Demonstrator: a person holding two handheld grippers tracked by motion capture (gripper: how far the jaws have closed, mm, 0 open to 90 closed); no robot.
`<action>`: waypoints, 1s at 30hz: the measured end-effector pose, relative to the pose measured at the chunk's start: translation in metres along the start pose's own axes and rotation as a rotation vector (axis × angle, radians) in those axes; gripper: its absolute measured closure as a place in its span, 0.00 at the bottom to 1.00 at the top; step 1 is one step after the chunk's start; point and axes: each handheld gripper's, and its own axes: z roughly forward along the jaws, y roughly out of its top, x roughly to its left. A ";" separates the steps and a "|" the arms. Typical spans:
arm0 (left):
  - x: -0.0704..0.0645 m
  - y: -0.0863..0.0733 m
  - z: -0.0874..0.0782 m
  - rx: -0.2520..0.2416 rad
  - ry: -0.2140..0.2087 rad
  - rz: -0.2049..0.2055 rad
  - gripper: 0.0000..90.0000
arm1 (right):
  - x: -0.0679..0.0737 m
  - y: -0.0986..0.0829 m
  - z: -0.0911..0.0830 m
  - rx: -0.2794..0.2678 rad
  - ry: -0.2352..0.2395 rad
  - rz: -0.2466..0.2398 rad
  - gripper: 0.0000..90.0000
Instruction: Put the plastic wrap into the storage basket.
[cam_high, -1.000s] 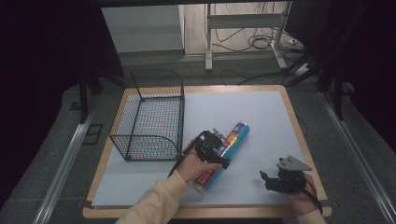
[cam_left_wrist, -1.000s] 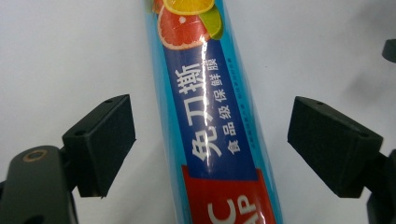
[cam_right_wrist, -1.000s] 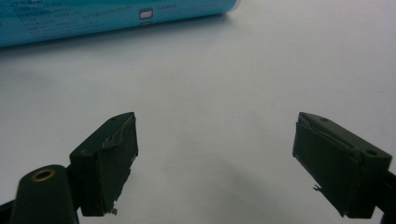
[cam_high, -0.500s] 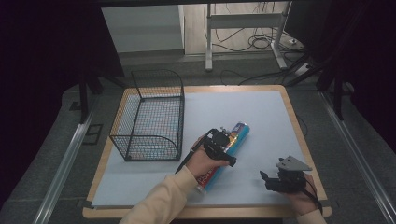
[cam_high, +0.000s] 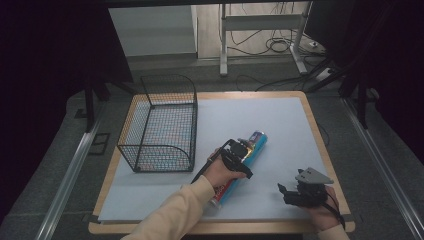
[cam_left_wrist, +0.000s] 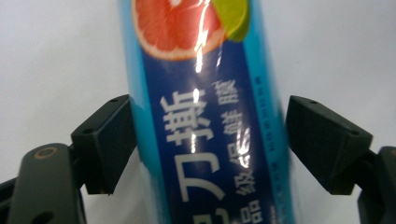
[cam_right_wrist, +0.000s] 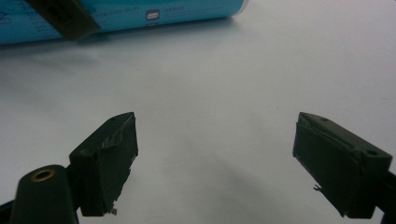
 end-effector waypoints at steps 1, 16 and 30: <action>0.000 0.000 0.002 0.011 0.012 0.000 0.23 | 0.000 0.000 0.000 0.002 0.000 -0.001 0.16; 0.003 -0.001 0.002 0.029 -0.009 -0.021 0.32 | -0.001 0.000 0.000 0.004 -0.009 -0.001 0.16; 0.017 -0.002 -0.024 -0.007 -0.067 -0.017 0.34 | -0.002 0.000 -0.001 -0.006 -0.020 0.005 0.16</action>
